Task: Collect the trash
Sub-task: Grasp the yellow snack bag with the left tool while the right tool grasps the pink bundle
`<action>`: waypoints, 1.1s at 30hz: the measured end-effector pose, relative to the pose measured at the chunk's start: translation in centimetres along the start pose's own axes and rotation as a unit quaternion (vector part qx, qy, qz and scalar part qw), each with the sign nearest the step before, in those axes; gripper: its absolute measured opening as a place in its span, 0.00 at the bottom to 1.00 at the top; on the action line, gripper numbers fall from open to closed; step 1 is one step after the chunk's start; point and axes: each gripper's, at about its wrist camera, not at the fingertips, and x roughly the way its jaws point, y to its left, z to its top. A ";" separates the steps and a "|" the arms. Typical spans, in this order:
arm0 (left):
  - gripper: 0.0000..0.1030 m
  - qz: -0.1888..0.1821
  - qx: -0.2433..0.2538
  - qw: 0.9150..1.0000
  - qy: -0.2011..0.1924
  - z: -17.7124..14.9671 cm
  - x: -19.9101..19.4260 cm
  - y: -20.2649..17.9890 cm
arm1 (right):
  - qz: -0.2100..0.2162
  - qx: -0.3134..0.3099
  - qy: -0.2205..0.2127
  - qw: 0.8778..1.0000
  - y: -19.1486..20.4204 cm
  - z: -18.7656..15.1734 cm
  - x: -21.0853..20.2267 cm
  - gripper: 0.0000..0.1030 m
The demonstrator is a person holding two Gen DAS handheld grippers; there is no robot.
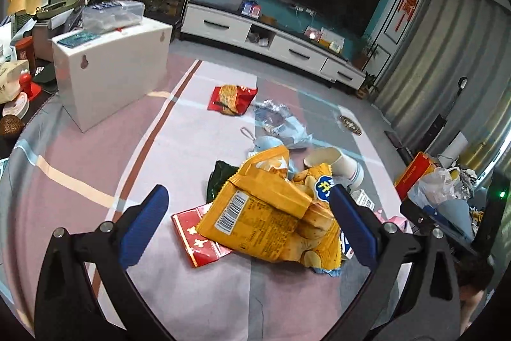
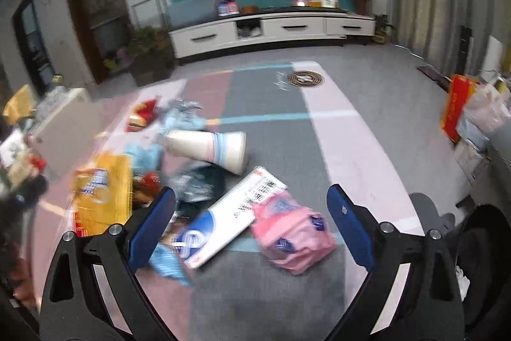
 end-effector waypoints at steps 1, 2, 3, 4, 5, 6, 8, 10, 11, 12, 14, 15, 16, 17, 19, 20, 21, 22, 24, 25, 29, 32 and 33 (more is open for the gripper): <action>0.97 -0.003 0.005 1.000 0.005 0.0 0.3 -0.2 | -0.011 0.006 0.002 1.000 -0.2 -0.3 0.4 0.91; 0.97 -0.006 0.010 1.000 0.008 0.1 0.5 -0.5 | -0.017 0.008 0.007 1.000 -0.4 -0.4 0.8 0.91; 0.97 -0.007 0.015 1.000 0.011 0.1 0.6 -0.8 | -0.019 0.010 0.013 1.000 -0.6 -0.6 1.0 0.91; 0.97 -0.007 0.023 1.000 0.012 0.2 0.7 -1.2 | -0.019 0.020 0.023 0.999 -0.9 -0.6 1.2 0.91; 0.97 -0.007 0.032 0.999 0.012 0.4 0.7 -1.6 | -0.017 0.030 0.027 0.999 -1.1 -0.6 1.3 0.91; 0.97 -0.007 0.040 0.999 0.011 0.5 0.7 -1.9 | -0.015 0.042 0.027 0.999 -1.3 -0.6 1.4 0.91; 0.97 -0.010 0.055 0.998 0.013 1.0 1.0 -2.6 | -0.018 0.057 0.019 0.998 -1.6 -0.5 1.5 0.91; 0.97 -0.014 0.057 0.998 0.020 1.4 1.6 -3.0 | -0.029 0.052 0.019 0.998 -1.7 -0.5 1.9 0.91; 0.97 -0.020 0.054 0.998 0.023 1.5 2.0 -3.1 | -0.032 0.050 0.020 0.998 -1.9 -0.5 2.0 0.91; 0.97 -0.026 0.050 0.998 0.029 1.4 2.5 -3.1 | -0.034 0.050 0.020 0.998 -2.0 -0.5 2.1 0.91; 0.97 -0.036 0.046 0.997 0.047 0.9 3.8 -3.2 | -0.038 0.057 0.024 0.997 -2.5 -0.7 2.5 0.91; 0.97 -0.037 0.048 0.997 0.053 0.7 4.2 -3.3 | -0.037 0.060 0.026 0.997 -2.7 -0.8 2.7 0.91; 0.97 -0.036 0.052 0.996 0.060 0.3 4.7 -3.4 | -0.035 0.063 0.029 0.997 -2.8 -0.9 2.8 0.91; 0.97 -0.034 0.055 0.996 0.064 0.0 5.1 -3.5 | -0.033 0.064 0.031 0.997 -2.8 -1.0 3.0 0.91; 0.97 -0.030 0.065 0.995 0.069 -0.6 5.6 -3.9 | -0.031 0.062 0.033 0.997 -2.8 -1.1 3.2 0.91; 0.97 -0.027 0.070 0.995 0.068 -0.8 5.7 -4.0 | -0.032 0.058 0.034 0.997 -2.6 -1.2 3.4 0.91; 0.97 -0.025 0.073 0.995 0.067 -0.9 5.8 -4.2 | -0.036 0.052 0.035 0.997 -2.5 -1.3 3.5 0.91; 0.97 -0.027 0.075 0.995 0.067 -1.0 6.0 -4.3 | -0.040 0.047 0.037 0.997 -2.3 -1.4 3.7 0.91; 0.97 -0.031 0.071 0.995 0.068 -1.1 6.2 -4.2 | -0.044 0.043 0.040 0.997 -2.2 -1.4 4.0 0.91; 0.97 -0.034 0.066 0.995 0.070 -1.2 6.2 -4.1 | -0.045 0.042 0.042 0.997 -2.1 -1.5 4.2 0.91; 0.97 -0.037 0.057 0.995 0.074 -1.4 6.5 -3.8 | -0.047 0.042 0.049 0.997 -2.2 -1.8 4.8 0.91; 0.97 -0.037 0.059 0.995 0.075 -1.6 6.6 -3.8 | -0.056 0.038 0.055 0.996 -2.3 -1.9 5.2 0.88; 0.97 -0.036 0.059 0.995 0.077 -1.7 6.7 -3.7 | -0.056 0.037 0.058 0.996 -2.3 -1.9 5.3 0.87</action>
